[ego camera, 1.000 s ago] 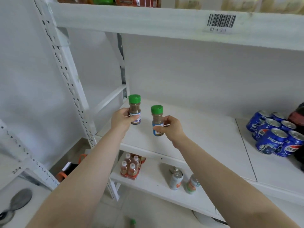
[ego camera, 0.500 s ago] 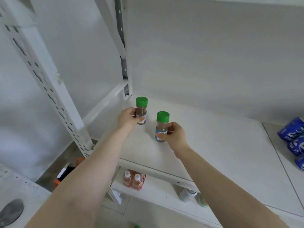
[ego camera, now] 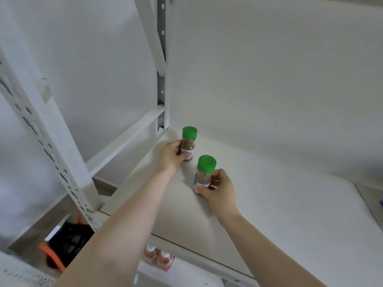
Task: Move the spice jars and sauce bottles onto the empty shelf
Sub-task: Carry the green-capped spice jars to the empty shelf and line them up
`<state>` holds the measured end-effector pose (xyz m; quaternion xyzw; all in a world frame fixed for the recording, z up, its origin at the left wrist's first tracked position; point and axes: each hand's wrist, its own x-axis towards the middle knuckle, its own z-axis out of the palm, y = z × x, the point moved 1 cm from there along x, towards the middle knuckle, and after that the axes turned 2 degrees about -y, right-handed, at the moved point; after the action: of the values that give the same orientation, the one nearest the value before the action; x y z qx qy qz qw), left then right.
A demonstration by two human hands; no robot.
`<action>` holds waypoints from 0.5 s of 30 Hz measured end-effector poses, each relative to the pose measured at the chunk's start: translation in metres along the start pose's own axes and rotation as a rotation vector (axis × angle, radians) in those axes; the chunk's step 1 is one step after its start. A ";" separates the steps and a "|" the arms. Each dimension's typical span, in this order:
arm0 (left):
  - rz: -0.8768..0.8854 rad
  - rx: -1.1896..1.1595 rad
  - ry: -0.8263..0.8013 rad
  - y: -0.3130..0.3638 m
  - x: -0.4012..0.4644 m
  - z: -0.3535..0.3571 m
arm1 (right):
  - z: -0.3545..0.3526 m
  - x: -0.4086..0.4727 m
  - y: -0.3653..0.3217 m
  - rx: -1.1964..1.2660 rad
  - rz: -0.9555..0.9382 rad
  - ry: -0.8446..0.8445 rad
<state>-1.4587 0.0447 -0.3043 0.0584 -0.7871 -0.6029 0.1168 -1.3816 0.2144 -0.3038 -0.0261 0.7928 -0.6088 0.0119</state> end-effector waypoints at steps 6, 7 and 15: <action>-0.102 -0.077 0.034 -0.002 -0.012 -0.008 | 0.019 0.006 -0.007 -0.004 -0.033 0.008; -0.131 -0.130 0.070 0.000 -0.019 -0.013 | 0.024 0.007 -0.009 0.004 -0.036 -0.002; -0.085 -0.335 -0.185 0.008 -0.090 -0.038 | 0.012 0.015 -0.005 0.103 -0.038 -0.228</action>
<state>-1.3619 0.0321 -0.2976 0.0157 -0.6798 -0.7328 0.0263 -1.3963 0.2012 -0.3017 -0.1095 0.7535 -0.6418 0.0915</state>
